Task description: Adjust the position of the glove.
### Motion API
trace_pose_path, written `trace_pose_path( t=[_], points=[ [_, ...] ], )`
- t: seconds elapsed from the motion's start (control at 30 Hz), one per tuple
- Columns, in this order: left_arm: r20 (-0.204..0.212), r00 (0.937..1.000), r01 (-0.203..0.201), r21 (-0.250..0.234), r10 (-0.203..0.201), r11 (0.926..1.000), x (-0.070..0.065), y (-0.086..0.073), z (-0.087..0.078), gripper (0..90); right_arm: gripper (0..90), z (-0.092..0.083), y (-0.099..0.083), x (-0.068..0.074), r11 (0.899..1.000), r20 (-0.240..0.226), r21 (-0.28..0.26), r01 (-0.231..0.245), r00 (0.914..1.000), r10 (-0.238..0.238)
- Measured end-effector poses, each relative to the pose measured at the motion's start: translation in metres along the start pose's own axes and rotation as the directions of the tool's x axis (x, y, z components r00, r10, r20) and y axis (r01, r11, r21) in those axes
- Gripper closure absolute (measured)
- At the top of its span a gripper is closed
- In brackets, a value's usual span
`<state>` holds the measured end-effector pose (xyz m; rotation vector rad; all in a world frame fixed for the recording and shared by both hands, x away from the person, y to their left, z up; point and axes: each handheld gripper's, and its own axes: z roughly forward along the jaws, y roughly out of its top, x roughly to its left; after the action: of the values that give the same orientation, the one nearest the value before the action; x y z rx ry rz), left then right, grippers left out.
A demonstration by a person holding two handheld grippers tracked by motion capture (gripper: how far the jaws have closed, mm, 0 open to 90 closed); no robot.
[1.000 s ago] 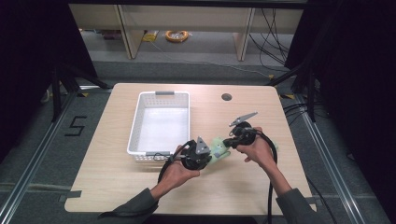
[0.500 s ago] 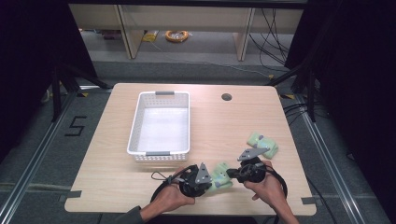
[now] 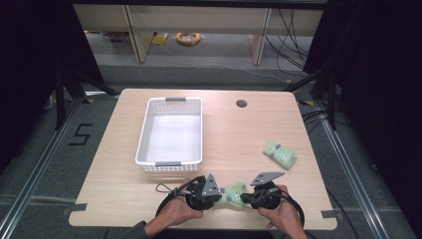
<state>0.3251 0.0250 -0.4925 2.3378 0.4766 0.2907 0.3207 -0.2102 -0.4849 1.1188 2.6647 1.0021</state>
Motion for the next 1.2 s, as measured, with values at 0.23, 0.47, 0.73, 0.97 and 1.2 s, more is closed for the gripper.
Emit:
trace_pose_path(
  t=[0.23,0.47,0.73,0.97,1.2],
  points=[
    [-0.001,0.999,-0.045,0.029,0.045,0.9986,0.001,0.001,-0.001,80.6,87.8,0.002,-0.003,0.0,1.0,-0.009,-0.017,-0.017,0.9998,0.017],
    [0.032,0.9995,0.009,0.013,-0.009,0.9999,0.004,0.0,-0.005,69.4,78.4,-0.001,-0.003,-0.001,1.0,-0.01,-0.027,-0.01,0.9999,0.009],
    [0.035,0.9919,0.123,-0.034,-0.122,0.9918,0.01,0.002,-0.014,50.6,60.5,-0.03,0.005,-0.021,0.991,0.058,-0.127,-0.044,0.997,0.052],
    [0.023,0.9859,0.166,-0.041,-0.166,0.9852,0.01,0.001,-0.024,43.8,54.6,-0.068,0.003,-0.078,0.985,0.268,-0.12,-0.126,0.9508,0.155],
    [0.016,0.9797,0.2,-0.035,-0.2,0.9791,0.016,-0.004,-0.029,39.9,49.6,-0.075,0.0,-0.122,0.957,0.331,-0.133,-0.257,0.8988,0.288]
  ],
)
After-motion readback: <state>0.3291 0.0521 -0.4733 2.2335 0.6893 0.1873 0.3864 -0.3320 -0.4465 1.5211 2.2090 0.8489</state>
